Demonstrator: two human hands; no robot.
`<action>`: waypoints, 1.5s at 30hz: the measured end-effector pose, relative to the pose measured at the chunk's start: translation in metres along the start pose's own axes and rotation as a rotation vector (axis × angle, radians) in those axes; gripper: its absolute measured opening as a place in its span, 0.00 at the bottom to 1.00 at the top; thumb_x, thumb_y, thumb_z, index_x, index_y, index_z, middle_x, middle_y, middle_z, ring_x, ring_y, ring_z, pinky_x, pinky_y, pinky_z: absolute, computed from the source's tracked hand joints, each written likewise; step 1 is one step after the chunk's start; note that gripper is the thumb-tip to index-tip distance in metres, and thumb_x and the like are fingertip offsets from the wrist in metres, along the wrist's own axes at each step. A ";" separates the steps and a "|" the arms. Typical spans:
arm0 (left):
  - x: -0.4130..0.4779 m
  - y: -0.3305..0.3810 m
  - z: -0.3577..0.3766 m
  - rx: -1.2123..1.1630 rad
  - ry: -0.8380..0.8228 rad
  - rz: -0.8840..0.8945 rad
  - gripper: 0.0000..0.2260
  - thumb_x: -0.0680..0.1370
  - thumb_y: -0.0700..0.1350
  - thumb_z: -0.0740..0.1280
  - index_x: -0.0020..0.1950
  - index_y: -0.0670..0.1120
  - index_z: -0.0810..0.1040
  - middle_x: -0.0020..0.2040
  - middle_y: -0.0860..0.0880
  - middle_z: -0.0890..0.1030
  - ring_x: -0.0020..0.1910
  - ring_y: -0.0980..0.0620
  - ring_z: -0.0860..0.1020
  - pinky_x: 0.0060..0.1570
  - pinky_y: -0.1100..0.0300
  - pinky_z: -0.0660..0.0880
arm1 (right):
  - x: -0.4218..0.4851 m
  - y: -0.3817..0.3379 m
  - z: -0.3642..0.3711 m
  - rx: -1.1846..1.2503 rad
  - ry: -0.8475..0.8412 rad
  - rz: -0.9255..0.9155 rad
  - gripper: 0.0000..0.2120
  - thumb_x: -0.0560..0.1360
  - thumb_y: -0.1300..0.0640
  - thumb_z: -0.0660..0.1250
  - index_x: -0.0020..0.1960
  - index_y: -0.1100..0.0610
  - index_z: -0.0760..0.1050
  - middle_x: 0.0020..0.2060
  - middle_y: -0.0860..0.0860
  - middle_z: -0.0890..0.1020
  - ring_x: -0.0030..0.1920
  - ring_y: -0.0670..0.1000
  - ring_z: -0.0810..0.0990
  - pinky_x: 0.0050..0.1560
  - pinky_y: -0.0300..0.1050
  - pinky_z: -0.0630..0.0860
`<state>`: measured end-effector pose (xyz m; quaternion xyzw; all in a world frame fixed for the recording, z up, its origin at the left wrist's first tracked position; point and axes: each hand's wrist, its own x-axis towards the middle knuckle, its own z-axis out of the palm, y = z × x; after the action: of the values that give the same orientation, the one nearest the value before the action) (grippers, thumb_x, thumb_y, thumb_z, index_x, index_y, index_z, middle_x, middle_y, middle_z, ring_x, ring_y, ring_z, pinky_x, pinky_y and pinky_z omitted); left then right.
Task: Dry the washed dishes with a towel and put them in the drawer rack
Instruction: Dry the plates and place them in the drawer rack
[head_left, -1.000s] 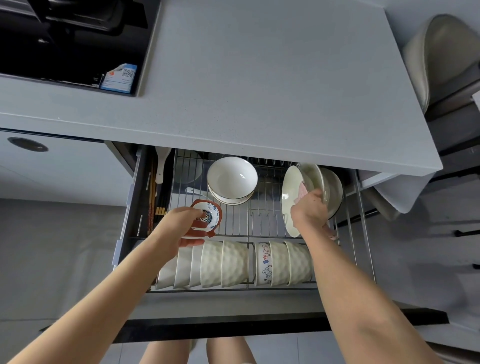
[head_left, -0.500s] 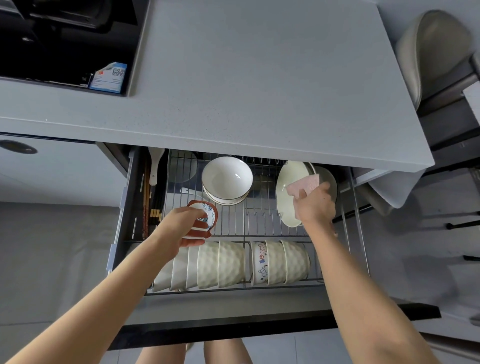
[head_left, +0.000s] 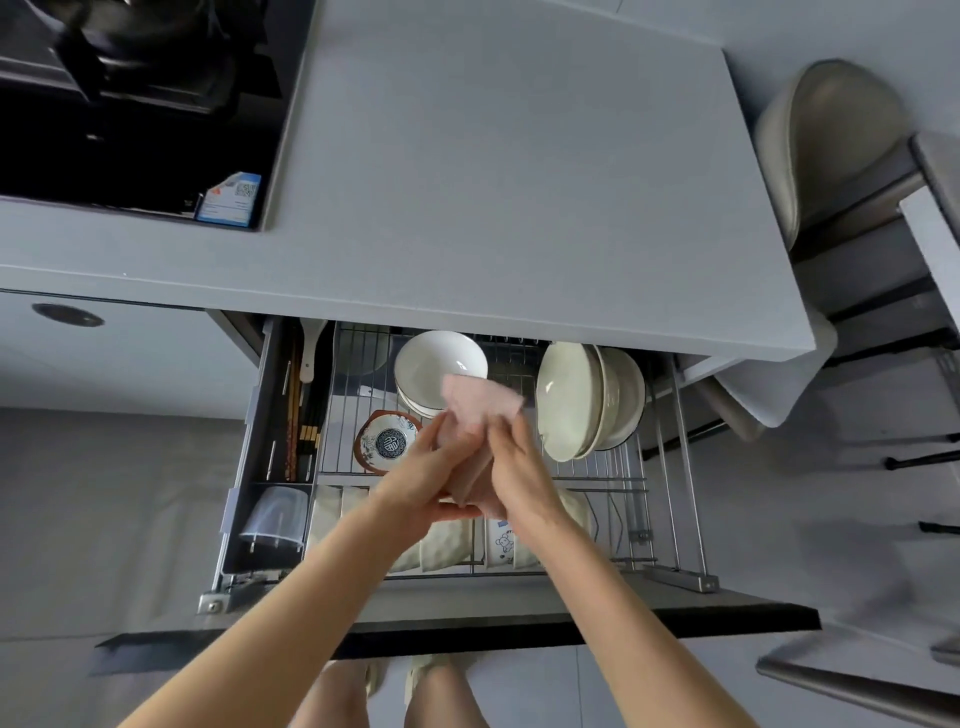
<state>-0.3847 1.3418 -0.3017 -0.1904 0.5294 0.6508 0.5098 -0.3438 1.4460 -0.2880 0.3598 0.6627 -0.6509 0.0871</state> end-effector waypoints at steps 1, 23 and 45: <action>0.001 -0.001 -0.003 -0.043 0.050 0.020 0.26 0.74 0.48 0.70 0.70 0.53 0.67 0.62 0.45 0.77 0.55 0.41 0.79 0.49 0.40 0.79 | -0.002 0.001 -0.002 0.045 -0.090 0.043 0.09 0.83 0.52 0.53 0.58 0.45 0.70 0.53 0.51 0.80 0.46 0.47 0.80 0.40 0.37 0.77; -0.235 -0.007 -0.160 -0.183 0.531 0.415 0.26 0.68 0.38 0.74 0.63 0.51 0.72 0.47 0.48 0.81 0.34 0.53 0.80 0.32 0.60 0.75 | -0.128 -0.095 0.177 -0.683 -0.750 -0.635 0.38 0.71 0.44 0.70 0.75 0.43 0.54 0.64 0.41 0.66 0.63 0.40 0.69 0.64 0.41 0.70; -0.645 -0.117 -0.585 -0.687 0.705 0.861 0.12 0.73 0.45 0.69 0.56 0.46 0.81 0.48 0.43 0.82 0.42 0.46 0.80 0.48 0.46 0.80 | -0.441 -0.070 0.732 -0.746 -1.317 -1.420 0.15 0.60 0.35 0.65 0.40 0.42 0.69 0.45 0.45 0.74 0.43 0.42 0.72 0.41 0.27 0.65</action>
<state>-0.1913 0.5175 -0.0662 -0.3154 0.4557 0.8274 -0.0908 -0.3237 0.6160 -0.0749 -0.5904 0.7027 -0.3738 0.1343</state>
